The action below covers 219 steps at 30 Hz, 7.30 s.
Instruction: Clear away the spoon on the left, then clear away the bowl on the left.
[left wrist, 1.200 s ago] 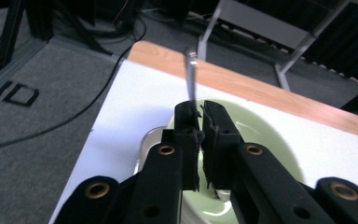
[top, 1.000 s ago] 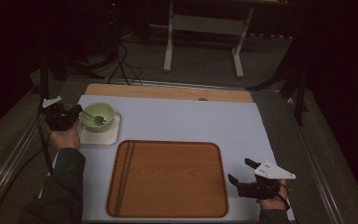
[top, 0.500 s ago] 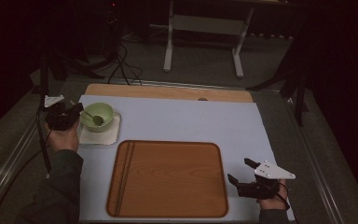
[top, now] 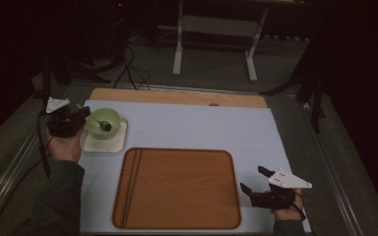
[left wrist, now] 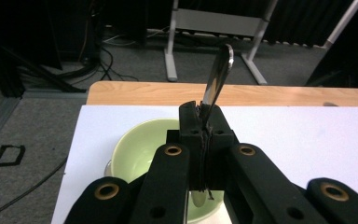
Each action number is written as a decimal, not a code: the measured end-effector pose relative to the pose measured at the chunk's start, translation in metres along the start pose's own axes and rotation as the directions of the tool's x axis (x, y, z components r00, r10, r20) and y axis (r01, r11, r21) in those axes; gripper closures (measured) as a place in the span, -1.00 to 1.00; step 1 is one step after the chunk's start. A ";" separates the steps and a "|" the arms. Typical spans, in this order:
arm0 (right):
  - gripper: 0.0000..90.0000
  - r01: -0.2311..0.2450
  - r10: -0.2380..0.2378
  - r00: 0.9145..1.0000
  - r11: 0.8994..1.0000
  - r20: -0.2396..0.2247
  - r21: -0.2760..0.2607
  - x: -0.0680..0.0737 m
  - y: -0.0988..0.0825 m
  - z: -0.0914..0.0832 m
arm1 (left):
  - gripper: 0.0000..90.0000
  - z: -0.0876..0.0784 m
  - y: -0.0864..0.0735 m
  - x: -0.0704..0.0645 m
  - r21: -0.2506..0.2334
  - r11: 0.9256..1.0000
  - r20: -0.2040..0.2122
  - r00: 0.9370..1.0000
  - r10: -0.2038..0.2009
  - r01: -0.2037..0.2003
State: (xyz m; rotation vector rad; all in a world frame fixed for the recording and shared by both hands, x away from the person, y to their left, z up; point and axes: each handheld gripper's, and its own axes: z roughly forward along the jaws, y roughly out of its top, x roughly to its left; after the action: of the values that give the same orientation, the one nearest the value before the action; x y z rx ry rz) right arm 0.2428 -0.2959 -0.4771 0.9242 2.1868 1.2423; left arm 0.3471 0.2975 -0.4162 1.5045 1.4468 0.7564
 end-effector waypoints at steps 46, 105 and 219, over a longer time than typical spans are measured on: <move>-0.69 0.009 -0.009 1.000 1.000 -0.006 0.005 0.001 0.001 0.002 | 0.99 -0.060 0.006 -0.072 0.045 0.972 0.253 0.944 0.213 -0.232; -0.69 0.009 -0.009 1.000 1.000 -0.005 0.005 0.002 0.002 0.002 | 0.87 0.008 -0.074 -0.123 0.369 0.876 0.528 0.846 0.075 -0.309; -0.69 0.008 -0.008 1.000 1.000 -0.010 0.006 0.001 0.002 0.002 | -0.26 0.021 -0.046 -0.071 0.231 0.950 0.144 0.973 0.179 -0.209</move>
State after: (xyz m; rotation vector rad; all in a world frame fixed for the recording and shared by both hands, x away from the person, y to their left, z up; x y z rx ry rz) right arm 0.2435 -0.2935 -0.4763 0.9124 2.2007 1.2403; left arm 0.3359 0.2205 -0.4553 1.8713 1.3507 0.6048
